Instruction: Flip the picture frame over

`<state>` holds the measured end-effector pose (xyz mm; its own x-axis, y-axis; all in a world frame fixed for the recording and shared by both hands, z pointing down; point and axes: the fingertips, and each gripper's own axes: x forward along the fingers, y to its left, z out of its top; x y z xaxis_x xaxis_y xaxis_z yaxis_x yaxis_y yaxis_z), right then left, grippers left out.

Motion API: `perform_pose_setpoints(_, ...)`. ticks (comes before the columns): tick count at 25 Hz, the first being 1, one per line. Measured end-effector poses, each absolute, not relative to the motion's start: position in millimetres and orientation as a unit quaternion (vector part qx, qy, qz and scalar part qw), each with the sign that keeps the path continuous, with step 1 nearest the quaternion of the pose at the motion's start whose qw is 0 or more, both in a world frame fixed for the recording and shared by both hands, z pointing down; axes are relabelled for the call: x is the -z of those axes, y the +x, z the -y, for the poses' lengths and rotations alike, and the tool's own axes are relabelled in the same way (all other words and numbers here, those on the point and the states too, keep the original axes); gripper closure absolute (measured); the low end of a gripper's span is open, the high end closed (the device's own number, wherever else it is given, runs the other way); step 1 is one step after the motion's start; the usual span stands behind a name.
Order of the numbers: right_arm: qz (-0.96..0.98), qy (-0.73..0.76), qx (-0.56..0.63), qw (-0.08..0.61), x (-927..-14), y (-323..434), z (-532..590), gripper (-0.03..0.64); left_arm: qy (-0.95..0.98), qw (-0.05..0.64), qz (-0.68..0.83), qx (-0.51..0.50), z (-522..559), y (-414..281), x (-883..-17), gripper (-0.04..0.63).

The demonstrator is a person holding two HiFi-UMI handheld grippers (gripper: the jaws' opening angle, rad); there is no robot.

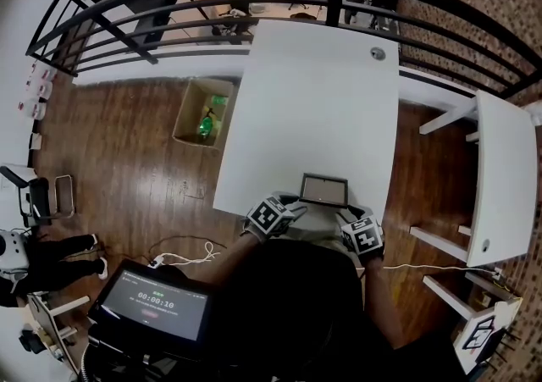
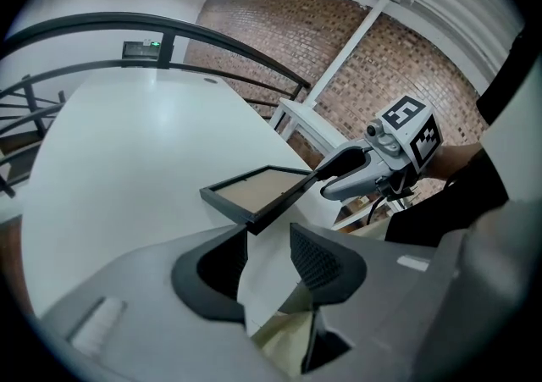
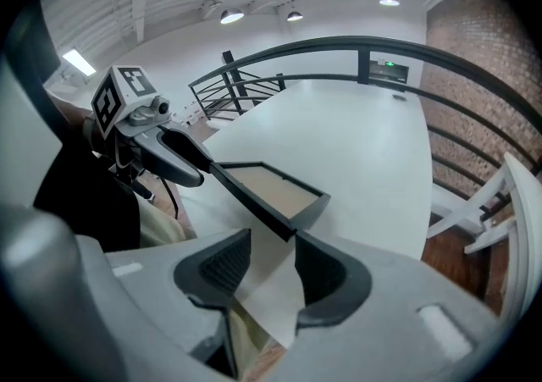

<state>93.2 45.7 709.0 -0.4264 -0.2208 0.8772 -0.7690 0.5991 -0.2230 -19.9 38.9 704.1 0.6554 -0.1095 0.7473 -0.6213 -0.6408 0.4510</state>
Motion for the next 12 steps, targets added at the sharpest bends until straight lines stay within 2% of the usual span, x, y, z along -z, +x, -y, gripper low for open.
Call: perform_pose_setpoints(12, 0.789, 0.306, -0.304, 0.437, -693, 84, -47, 0.460, 0.840, 0.351, 0.233, -0.341, -30, -24, -692, 0.430)
